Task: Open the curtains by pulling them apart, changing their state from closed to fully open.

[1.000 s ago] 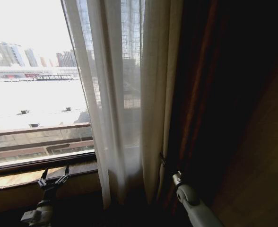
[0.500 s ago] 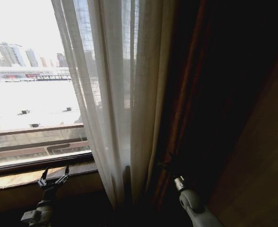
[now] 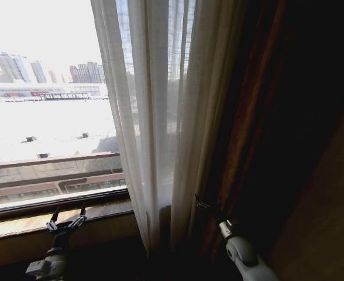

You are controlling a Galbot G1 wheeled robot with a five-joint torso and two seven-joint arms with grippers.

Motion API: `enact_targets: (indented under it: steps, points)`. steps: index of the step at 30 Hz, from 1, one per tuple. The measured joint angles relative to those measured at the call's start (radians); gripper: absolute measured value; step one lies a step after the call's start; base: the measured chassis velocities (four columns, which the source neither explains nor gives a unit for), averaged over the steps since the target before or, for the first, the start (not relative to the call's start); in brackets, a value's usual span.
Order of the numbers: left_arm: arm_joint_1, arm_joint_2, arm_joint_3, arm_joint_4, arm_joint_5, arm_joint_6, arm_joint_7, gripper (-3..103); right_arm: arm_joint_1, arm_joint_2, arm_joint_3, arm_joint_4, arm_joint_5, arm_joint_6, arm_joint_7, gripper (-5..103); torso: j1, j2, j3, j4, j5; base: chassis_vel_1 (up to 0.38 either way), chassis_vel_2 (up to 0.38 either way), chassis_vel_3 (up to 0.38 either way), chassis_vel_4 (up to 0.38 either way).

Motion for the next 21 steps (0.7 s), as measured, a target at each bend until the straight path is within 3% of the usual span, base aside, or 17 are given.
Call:
enact_targets:
  steps: [21]
  points:
    - [0.0,0.0,0.0,0.0,0.0,0.0,0.0,100,0.052,0.001,-0.028,-0.061,0.045,0.045,0.001,100,0.0,0.0,0.0,0.0001,0.0,0.347,0.343,-0.349,-0.336]
